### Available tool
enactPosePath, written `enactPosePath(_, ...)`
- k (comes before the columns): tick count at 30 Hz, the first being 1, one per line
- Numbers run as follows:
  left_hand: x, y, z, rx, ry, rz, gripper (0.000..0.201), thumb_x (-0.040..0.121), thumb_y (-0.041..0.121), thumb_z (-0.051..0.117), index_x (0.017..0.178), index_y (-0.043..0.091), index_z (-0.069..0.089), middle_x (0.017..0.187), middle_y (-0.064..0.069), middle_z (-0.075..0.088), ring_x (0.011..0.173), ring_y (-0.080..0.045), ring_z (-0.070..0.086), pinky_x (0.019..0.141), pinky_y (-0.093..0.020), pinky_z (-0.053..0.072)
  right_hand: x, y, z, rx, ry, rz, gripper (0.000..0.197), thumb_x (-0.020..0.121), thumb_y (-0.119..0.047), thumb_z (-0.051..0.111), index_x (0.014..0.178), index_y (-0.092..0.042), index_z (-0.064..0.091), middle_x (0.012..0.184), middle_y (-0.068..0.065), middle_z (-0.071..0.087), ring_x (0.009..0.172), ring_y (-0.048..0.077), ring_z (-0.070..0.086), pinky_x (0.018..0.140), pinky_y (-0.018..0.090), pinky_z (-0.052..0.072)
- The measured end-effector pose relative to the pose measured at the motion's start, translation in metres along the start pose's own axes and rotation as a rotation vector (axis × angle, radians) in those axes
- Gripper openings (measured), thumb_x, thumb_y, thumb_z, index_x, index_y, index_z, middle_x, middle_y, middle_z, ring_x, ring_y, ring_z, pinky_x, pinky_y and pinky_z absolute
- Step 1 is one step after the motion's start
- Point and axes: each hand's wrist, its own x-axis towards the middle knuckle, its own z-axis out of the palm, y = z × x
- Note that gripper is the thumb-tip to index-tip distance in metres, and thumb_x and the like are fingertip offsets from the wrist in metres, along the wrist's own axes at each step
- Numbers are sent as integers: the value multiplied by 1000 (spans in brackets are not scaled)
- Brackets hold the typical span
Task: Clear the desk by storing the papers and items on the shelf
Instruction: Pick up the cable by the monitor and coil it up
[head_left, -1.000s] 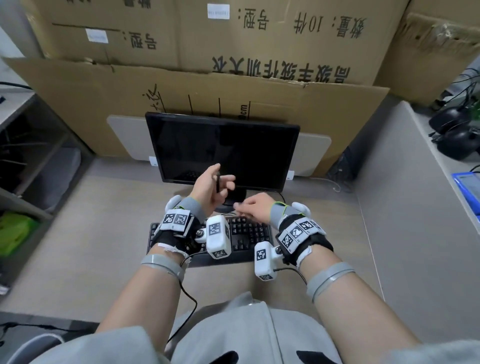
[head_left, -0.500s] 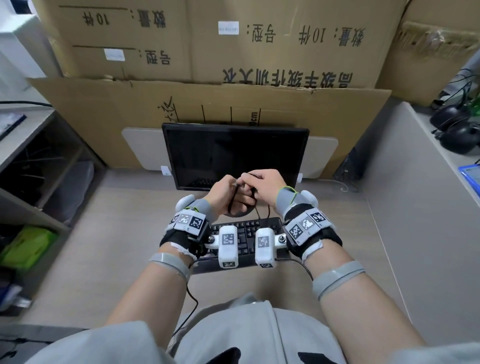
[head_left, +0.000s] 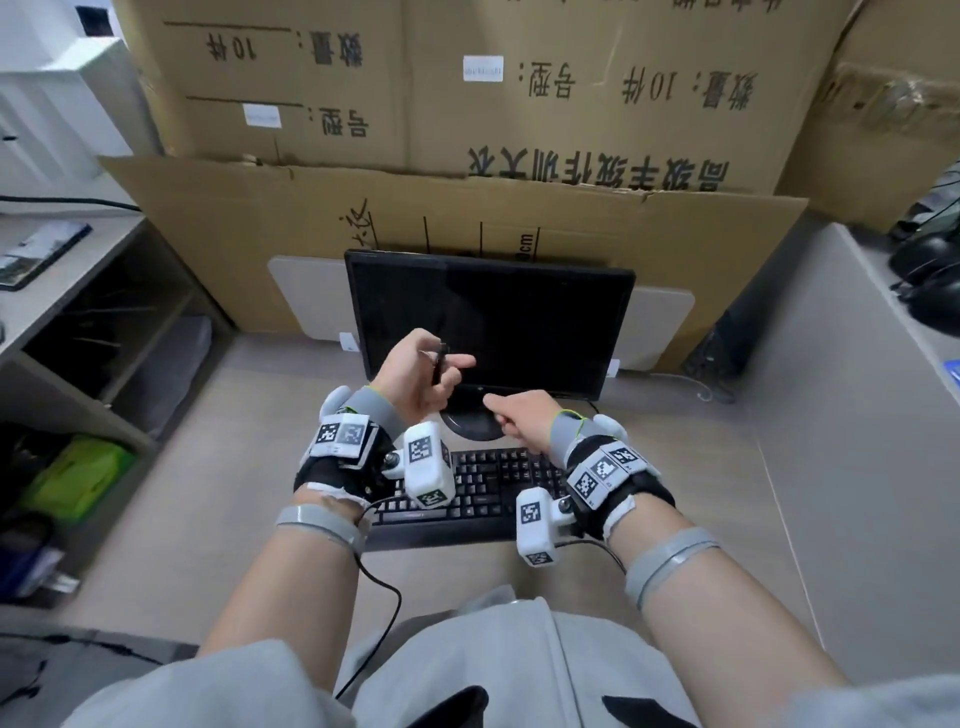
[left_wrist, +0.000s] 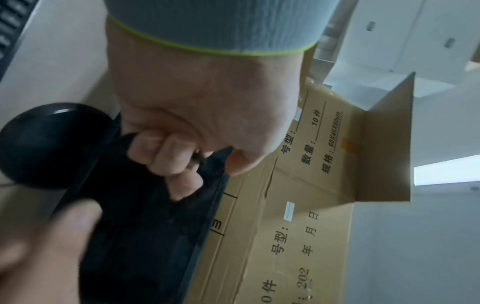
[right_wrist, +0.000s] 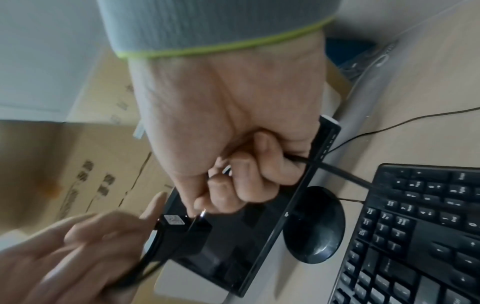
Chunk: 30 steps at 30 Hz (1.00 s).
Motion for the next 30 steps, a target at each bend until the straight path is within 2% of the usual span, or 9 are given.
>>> enactPosePath(6, -1, -22, 24, 239, -177, -103, 62, 94, 40, 17, 79, 2, 63, 40, 6, 16, 31, -9, 11, 33, -10, 14, 7, -12, -30, 332, 192, -38, 40, 95, -37, 53, 61, -17, 48, 55, 0, 43, 28, 7, 28, 31, 13, 21)
enactPosePath(8, 4, -34, 37, 258, -133, -115, 59, 95, 43, 17, 73, 8, 61, 41, 3, 24, 30, -11, 16, 34, -10, 16, 3, -24, -27, 407, 160, -100, 36, 97, -26, 52, 64, -10, 53, 52, 3, 48, 24, 5, 31, 31, 11, 26)
enactPosePath(11, 13, -39, 41, 165, -44, -67, 69, 96, 54, 20, 54, 14, 57, 53, -6, 48, 40, -19, 42, 39, -15, 29, -5, -33, -16, 434, -67, -199, 26, 98, -9, 47, 75, -1, 55, 48, 7, 50, 25, 8, 34, 31, 11, 28)
enactPosePath(15, 17, -30, 26, -18, 106, -5, 68, 90, 69, 34, 87, 4, 55, 81, -15, 59, 73, -24, 57, 65, -30, 47, -6, -19, -5, 130, -282, -352, 22, 97, -11, 49, 79, -5, 61, 60, 8, 59, 32, 9, 34, 35, 14, 23)
enactPosePath(18, 11, -18, 22, -162, 220, 88, 60, 94, 63, 36, 96, 5, 49, 97, -17, 68, 78, -28, 65, 61, -33, 48, -4, -8, 3, -11, -387, -365, 28, 96, -17, 53, 69, -14, 62, 60, -1, 63, 38, 11, 37, 38, 19, 24)
enactPosePath(20, 4, -8, 20, -226, 216, 133, 60, 96, 61, 34, 104, 3, 48, 89, -17, 68, 54, -20, 56, 44, -22, 37, -4, -3, 5, -75, -303, -349, 23, 94, -21, 57, 77, -12, 70, 55, -8, 58, 39, 6, 38, 40, 18, 28)
enactPosePath(22, 1, -4, 17, -164, 208, 134, 66, 95, 62, 32, 106, 2, 56, 63, -6, 58, 39, -11, 37, 37, -17, 24, 1, 4, -1, -66, -76, -321, 25, 91, -30, 64, 80, -9, 72, 46, -12, 50, 41, 3, 38, 45, 16, 30)
enactPosePath(26, -1, -10, 17, 93, 41, 125, 82, 95, 66, 23, 93, -1, 70, 39, 4, 27, 30, -11, 16, 33, -15, 13, 12, 7, -20, 49, 283, -302, 30, 87, -39, 69, 70, -15, 66, 52, -9, 50, 47, 4, 41, 46, 12, 34)
enactPosePath(30, -2, -18, 25, 242, -45, 77, 77, 94, 65, 28, 69, 4, 69, 42, 4, 16, 35, -12, 9, 39, -19, 6, 11, -11, -28, 276, 338, -373, 30, 89, -39, 66, 67, -19, 67, 42, -13, 49, 39, 3, 38, 50, 20, 35)
